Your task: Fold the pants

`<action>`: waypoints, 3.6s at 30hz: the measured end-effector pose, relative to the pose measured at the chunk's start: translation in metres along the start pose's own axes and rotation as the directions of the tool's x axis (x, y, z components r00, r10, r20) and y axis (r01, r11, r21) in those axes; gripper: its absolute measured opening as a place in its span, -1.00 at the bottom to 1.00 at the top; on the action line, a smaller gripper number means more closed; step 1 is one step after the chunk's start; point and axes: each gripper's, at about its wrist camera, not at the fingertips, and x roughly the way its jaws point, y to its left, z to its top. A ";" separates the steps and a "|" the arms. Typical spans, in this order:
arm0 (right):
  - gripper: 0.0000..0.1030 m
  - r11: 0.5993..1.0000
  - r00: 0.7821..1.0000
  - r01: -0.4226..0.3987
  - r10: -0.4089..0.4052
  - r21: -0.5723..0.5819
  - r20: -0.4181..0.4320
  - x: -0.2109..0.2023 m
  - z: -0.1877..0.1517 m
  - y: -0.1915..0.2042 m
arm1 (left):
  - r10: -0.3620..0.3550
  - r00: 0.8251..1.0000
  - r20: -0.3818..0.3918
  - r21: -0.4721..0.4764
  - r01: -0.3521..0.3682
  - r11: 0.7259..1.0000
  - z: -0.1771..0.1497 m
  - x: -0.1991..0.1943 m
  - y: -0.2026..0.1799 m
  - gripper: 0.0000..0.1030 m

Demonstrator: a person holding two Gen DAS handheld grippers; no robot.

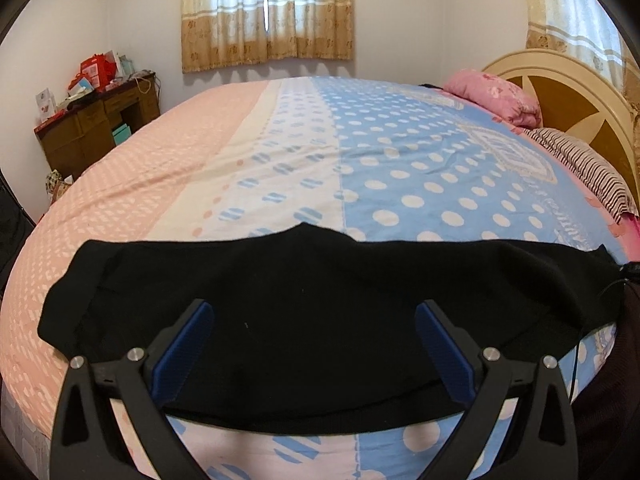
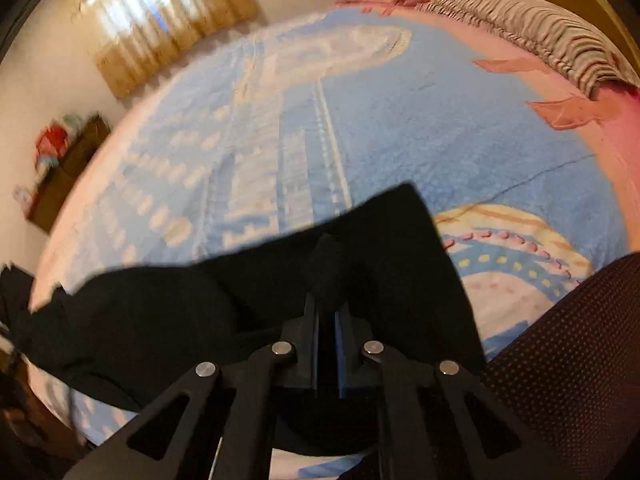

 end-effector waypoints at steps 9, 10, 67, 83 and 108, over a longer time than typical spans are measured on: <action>-0.87 0.994 0.972 0.097 -0.083 -0.055 0.219 -0.037 0.010 0.003 | 0.002 1.000 0.003 -0.031 -0.002 1.000 -0.001 -0.001 0.003 1.00; -0.82 0.994 0.979 0.104 -0.095 -0.039 0.181 -0.027 0.012 -0.003 | 0.001 1.000 0.002 -0.032 -0.001 0.999 -0.001 -0.002 0.003 1.00; -0.30 0.772 0.898 -0.387 0.441 -0.504 -0.014 -0.205 -0.067 0.246 | -0.116 0.987 0.109 0.037 0.113 0.993 -0.032 -0.034 0.043 0.98; -0.30 0.836 0.815 -0.549 0.529 -0.023 -0.236 0.060 -0.123 0.262 | -0.061 0.990 0.128 -0.019 0.064 0.998 -0.029 -0.039 0.062 0.98; -0.94 0.791 0.787 -0.611 0.601 -0.038 -0.140 0.052 -0.118 0.298 | -0.070 0.993 0.095 -0.038 0.074 0.997 -0.036 -0.030 0.062 0.98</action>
